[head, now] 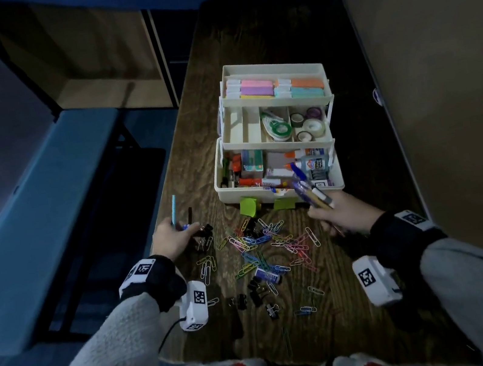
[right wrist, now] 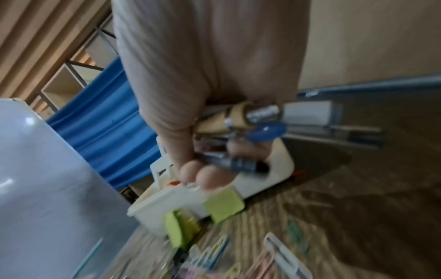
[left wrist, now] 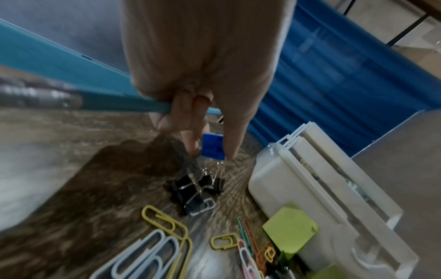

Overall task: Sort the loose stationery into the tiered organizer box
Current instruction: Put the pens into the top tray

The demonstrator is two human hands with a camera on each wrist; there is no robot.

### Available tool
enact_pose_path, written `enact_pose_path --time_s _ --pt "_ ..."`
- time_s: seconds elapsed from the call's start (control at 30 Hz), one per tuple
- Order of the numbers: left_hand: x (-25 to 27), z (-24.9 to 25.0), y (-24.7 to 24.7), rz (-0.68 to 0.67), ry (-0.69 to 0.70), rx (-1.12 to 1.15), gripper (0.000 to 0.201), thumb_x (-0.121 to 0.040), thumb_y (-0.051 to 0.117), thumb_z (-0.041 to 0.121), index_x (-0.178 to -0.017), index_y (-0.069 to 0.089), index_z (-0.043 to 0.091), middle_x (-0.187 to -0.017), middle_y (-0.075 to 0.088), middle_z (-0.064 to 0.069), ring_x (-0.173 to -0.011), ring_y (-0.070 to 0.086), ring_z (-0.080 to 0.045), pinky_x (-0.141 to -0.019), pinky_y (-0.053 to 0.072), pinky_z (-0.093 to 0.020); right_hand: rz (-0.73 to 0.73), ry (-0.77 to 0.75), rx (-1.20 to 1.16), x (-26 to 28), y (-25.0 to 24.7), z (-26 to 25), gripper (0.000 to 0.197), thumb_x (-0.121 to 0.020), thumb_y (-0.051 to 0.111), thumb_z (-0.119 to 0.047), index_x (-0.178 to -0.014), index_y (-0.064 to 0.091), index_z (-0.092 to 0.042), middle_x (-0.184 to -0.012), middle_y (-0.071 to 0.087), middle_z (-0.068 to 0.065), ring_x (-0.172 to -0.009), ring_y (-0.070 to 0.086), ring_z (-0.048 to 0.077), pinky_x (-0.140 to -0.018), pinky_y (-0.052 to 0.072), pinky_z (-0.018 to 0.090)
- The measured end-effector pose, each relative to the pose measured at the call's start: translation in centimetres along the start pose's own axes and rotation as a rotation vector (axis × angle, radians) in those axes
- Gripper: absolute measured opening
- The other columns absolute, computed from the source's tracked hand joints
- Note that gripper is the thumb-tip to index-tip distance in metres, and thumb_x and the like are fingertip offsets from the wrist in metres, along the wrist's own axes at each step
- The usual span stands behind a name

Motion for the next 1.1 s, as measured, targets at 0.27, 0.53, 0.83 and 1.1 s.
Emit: enact_pose_path --time_s 0.27,0.53,0.83,1.1 --pt "2.0 0.9 -2.2 -0.076 0.104 0.276 0.029 -0.076 0.078 0.026 -0.095 0.062 0.011 -0.079 0.059 -0.001 -0.061 0.048 -0.009 -0.053 0.038 -0.022 0.048 0.017 0.030 -1.1 3.6 0.6 0.014 -0.085 0.068 -0.019 -0.076 0.057 -0.019 -0.054 0.052 -0.005 -0.038 0.048 0.004 -0.040 0.042 0.020" --pt "2.3 7.1 -2.0 -0.183 0.281 0.283 0.021 -0.077 0.077 0.028 -0.092 0.067 0.017 -0.079 0.061 0.002 -0.053 0.050 0.002 -0.049 0.038 -0.013 0.126 -0.122 -0.043 -4.3 -1.7 -5.6 0.008 -0.089 0.063 -0.026 -0.084 0.057 -0.026 -0.059 0.052 -0.003 -0.036 0.043 0.003 -0.041 0.034 0.018" --pt "-0.9 18.5 -0.7 -0.092 0.609 0.044 0.015 -0.080 0.075 0.029 -0.086 0.064 0.020 -0.073 0.062 0.015 -0.066 0.055 0.015 -0.058 0.037 -0.004 0.727 0.128 0.003 -9.0 -15.0 -4.9 0.019 -0.089 0.058 -0.023 -0.097 0.065 -0.008 -0.083 0.065 0.020 -0.071 0.062 0.033 -0.069 0.056 0.048" --pt "-6.8 26.6 -1.7 0.066 0.684 0.056 0.019 -0.080 0.074 0.029 -0.092 0.061 0.020 -0.092 0.062 -0.001 -0.084 0.055 -0.011 -0.069 0.037 -0.019 0.717 0.009 -0.116 -13.2 -21.4 -6.3 0.011 -0.085 0.067 -0.019 -0.081 0.057 -0.018 -0.069 0.058 0.008 -0.050 0.050 0.018 -0.043 0.041 0.024"
Point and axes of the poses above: each hand's wrist, its own x-axis away from the middle knuckle, its own y-axis out of the palm, z = x × y, the point moved 5 cm from there along -x, towards the middle knuckle
